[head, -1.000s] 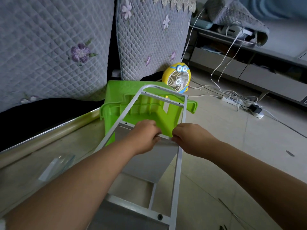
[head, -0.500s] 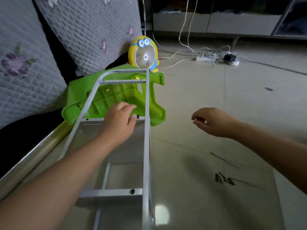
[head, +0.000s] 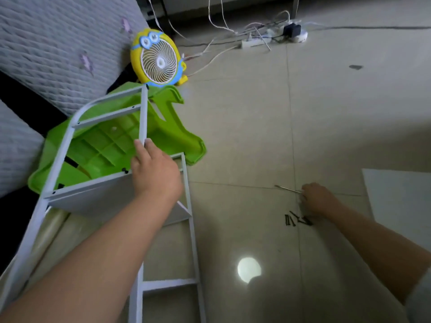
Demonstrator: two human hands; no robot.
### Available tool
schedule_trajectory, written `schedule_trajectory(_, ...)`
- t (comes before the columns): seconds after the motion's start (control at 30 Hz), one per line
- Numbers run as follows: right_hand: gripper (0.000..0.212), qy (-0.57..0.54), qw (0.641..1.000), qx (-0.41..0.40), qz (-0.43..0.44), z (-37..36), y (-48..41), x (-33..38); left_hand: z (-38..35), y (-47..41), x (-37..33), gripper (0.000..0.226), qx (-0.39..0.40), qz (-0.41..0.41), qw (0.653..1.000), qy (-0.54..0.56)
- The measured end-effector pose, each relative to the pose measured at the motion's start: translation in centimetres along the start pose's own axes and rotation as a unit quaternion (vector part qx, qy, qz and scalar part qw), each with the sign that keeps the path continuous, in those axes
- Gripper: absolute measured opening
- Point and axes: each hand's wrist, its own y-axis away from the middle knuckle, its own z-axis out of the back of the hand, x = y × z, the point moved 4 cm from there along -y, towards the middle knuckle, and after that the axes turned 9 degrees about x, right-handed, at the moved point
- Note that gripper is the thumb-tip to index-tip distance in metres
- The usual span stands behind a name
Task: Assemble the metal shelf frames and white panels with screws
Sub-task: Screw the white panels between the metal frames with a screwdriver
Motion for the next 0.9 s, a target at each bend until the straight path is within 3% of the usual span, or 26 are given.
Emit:
schedule_trajectory(0.2,0.027,0.051,0.995,-0.050,-0.065,-1.2,-0.5,2.1,0.1,0.1,-0.3,0.053,0.024,-0.024,0.999,0.019)
schedule_trajectory(0.3,0.025,0.054,0.994,-0.034,-0.084,-1.4,-0.4,2.2,-0.1,-0.1,-0.2,0.054,0.031,-0.030,0.999,0.023)
schedule_trajectory(0.4,0.006,-0.029,0.997,-0.023,-0.070,-1.0,-0.5,2.8,-0.1,-0.2,-0.1,0.053,0.022,-0.034,0.999,0.031)
schedule_trajectory(0.5,0.010,-0.141,0.989,-0.045,-0.004,1.1,-0.4,4.8,-0.2,-0.4,-0.2,0.052,0.024,-0.032,0.998,0.042)
schedule_trajectory(0.63,0.024,-0.242,0.947,-0.128,0.166,5.9,2.6,9.7,0.0,-0.3,0.0,0.050,0.034,-0.041,0.996,0.070)
schedule_trajectory(0.7,0.033,-0.251,0.921,-0.185,0.236,9.0,5.6,12.4,0.4,-0.6,0.4,0.045,0.032,-0.057,0.992,0.107)
schedule_trajectory(0.8,0.019,-0.231,0.888,-0.216,0.333,12.5,9.9,16.6,1.3,-0.6,1.8,0.041,0.011,-0.103,0.972,0.211)
schedule_trajectory(0.9,0.015,-0.207,0.867,-0.253,0.377,14.7,12.7,20.0,1.9,0.5,3.8,0.052,-0.031,-0.180,0.947,0.264)
